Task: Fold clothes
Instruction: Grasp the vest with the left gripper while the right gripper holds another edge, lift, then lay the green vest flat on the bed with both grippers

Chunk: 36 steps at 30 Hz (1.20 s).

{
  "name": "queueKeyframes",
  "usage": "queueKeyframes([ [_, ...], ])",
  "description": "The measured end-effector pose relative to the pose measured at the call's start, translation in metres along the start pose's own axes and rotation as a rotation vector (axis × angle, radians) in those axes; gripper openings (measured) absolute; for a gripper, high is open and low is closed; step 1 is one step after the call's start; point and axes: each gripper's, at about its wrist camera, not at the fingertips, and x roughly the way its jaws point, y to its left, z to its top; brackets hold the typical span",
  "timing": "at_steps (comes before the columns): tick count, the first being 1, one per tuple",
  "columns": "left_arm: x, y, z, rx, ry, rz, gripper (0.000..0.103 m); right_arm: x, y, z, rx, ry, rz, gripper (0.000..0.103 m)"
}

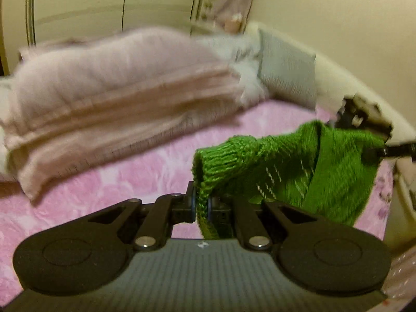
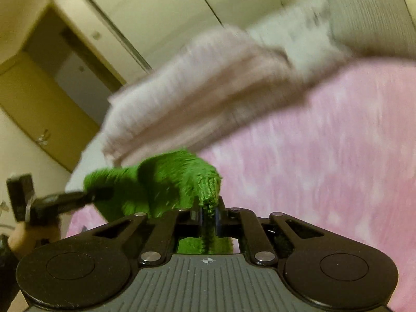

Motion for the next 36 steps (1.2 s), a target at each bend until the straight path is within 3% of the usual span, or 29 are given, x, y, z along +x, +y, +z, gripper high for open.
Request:
queueKeyframes([
  [5,-0.083,-0.039,0.008,0.018,-0.149,-0.049,0.005,-0.090,0.059,0.018,-0.129,-0.221,-0.057,0.004],
  [10,-0.160,-0.070,-0.013,0.058,-0.263,-0.124,0.005,-0.170,0.120,-0.024,-0.163,-0.383,-0.161,0.004],
  [16,-0.247,-0.104,-0.030,0.106,-0.314,-0.175,0.005,-0.246,0.166,-0.060,-0.170,-0.484,-0.218,0.004],
  [22,-0.277,-0.115,-0.003,0.093,-0.342,-0.177,0.005,-0.268,0.172,-0.037,-0.221,-0.535,-0.215,0.004],
  [24,-0.261,-0.113,0.016,0.063,-0.332,-0.168,0.005,-0.263,0.159,-0.022,-0.233,-0.524,-0.199,0.004],
  [27,-0.209,-0.101,0.044,0.002,-0.285,-0.117,0.005,-0.219,0.126,0.015,-0.239,-0.462,-0.170,0.004],
  [32,-0.058,-0.052,0.062,-0.161,-0.127,0.044,0.009,-0.060,0.049,0.072,-0.262,-0.285,-0.090,0.005],
  [34,0.000,-0.027,0.050,-0.246,-0.076,0.127,0.012,0.016,0.016,0.073,-0.276,-0.197,-0.083,0.019],
  [35,0.028,-0.011,0.040,-0.303,-0.049,0.178,0.012,0.050,-0.002,0.068,-0.272,-0.155,-0.107,0.044],
  [36,0.046,-0.001,0.029,-0.345,-0.021,0.223,0.012,0.081,-0.020,0.062,-0.256,-0.115,-0.120,0.055],
])
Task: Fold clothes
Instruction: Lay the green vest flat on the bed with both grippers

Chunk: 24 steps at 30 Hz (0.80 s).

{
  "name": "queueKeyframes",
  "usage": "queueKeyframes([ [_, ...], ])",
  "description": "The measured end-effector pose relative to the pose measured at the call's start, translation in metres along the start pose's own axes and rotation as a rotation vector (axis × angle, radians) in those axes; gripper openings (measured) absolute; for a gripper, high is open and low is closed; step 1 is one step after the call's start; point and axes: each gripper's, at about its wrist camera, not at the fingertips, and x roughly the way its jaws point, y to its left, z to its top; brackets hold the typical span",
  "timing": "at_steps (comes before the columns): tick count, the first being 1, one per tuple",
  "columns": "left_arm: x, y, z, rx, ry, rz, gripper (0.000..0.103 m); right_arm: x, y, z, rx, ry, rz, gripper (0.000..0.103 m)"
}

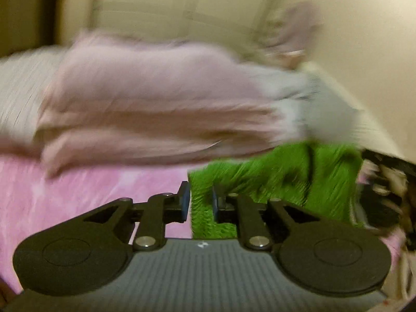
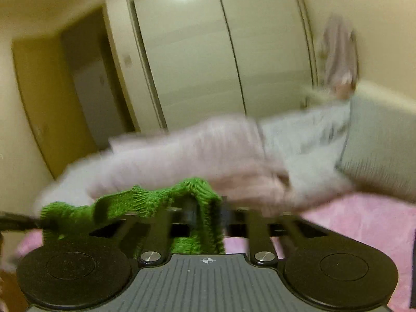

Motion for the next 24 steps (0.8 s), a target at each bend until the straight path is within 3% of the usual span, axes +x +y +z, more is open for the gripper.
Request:
queueKeyframes([
  [2,0.018,0.021,-0.023,-0.069,0.028,0.062,0.014,0.037,-0.019,-0.025,0.030,0.066,0.007,0.056],
  [5,0.016,0.045,-0.070,-0.119,0.083,0.119,0.020,0.058,-0.045,-0.073,0.046,0.154,0.009,0.056],
  [10,-0.012,0.063,-0.156,-0.166,0.207,0.154,0.025,0.038,-0.069,-0.152,0.110,0.325,-0.025,0.056],
  [19,-0.065,0.042,-0.291,-0.137,0.376,0.019,0.033,-0.095,-0.048,-0.266,0.162,0.500,-0.165,0.056],
  [24,-0.060,0.021,-0.353,-0.109,0.470,-0.072,0.034,-0.123,-0.045,-0.317,0.174,0.601,-0.202,0.056],
])
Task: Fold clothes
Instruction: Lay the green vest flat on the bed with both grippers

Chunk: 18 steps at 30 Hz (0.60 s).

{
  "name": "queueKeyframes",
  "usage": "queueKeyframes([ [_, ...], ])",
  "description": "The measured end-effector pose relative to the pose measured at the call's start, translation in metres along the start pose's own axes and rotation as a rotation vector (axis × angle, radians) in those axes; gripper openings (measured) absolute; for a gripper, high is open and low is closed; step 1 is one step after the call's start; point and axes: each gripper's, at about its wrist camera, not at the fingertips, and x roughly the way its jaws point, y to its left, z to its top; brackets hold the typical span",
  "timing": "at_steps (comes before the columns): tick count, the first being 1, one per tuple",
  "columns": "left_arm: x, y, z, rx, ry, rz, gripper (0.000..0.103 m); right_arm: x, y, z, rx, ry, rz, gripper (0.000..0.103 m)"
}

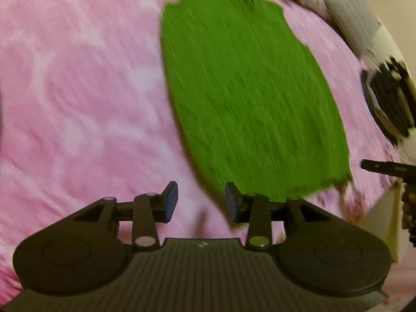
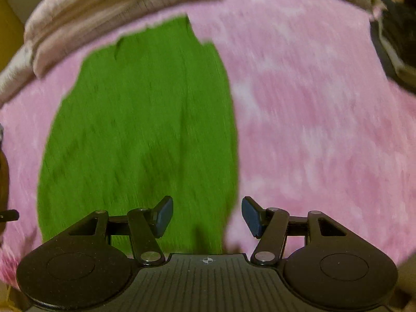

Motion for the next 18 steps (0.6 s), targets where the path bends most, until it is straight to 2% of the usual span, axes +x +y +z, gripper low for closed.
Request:
queueKeyframes([
  [3,0.015,-0.008,-0.015,-0.033,0.013,-0.058,0.034,0.008,-0.003,-0.017,-0.001,0.028,0.026,0.056],
  [7,0.035,-0.007,-0.020,-0.140,0.009,-0.113,0.034,0.024,-0.009,-0.022,0.004,0.033,0.080,0.056],
  [11,0.041,-0.008,-0.021,-0.163,-0.015,-0.079,0.034,0.046,-0.026,-0.022,0.081,0.025,0.158,0.055],
  [13,0.044,-0.009,-0.020,-0.167,-0.017,-0.060,0.031,0.051,-0.034,-0.021,0.116,0.017,0.189,0.053],
  [14,0.044,-0.011,-0.021,-0.164,-0.014,-0.044,0.018,0.052,-0.036,-0.019,0.120,0.014,0.191,0.035],
  [15,0.043,-0.013,-0.021,-0.159,-0.012,-0.036,0.009,0.053,-0.038,-0.017,0.117,0.019,0.185,0.006],
  [18,0.035,-0.021,-0.023,-0.145,-0.034,-0.013,0.005,0.048,-0.045,-0.012,0.098,0.045,0.203,0.003],
])
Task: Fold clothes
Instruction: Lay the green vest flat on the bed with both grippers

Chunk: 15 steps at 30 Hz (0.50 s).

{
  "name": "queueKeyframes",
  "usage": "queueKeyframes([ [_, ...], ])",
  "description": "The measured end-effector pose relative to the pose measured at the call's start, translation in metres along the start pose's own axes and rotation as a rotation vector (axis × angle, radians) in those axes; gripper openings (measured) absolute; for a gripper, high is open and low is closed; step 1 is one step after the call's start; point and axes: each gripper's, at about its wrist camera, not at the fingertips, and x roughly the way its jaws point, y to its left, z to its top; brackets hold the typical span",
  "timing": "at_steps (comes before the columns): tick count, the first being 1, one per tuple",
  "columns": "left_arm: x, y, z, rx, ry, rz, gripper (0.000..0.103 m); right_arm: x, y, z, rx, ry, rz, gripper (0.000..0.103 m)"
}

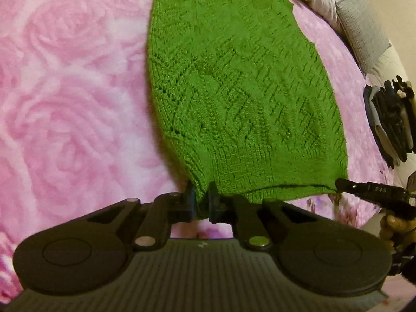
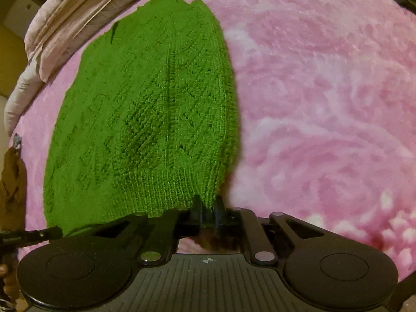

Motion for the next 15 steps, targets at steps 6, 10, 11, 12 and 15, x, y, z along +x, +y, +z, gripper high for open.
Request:
queueKeyframes([
  [6,-0.038,-0.010,-0.011,0.022,-0.052,-0.022,0.004,-0.045,-0.008,0.000,-0.065,0.000,0.015,0.002],
  [10,-0.019,-0.008,-0.026,0.022,-0.018,-0.008,0.004,-0.034,-0.020,-0.008,-0.074,0.030,0.000,0.002],
  [11,-0.012,-0.006,-0.028,0.005,-0.013,0.000,0.004,-0.028,-0.022,-0.008,-0.070,0.037,-0.001,0.002],
  [12,-0.008,-0.004,-0.028,-0.006,-0.011,0.005,0.004,-0.021,-0.023,-0.008,-0.071,0.044,0.000,0.003],
  [15,-0.009,-0.007,-0.028,-0.005,-0.008,0.016,0.005,-0.018,-0.019,-0.007,-0.101,0.035,-0.011,0.005],
])
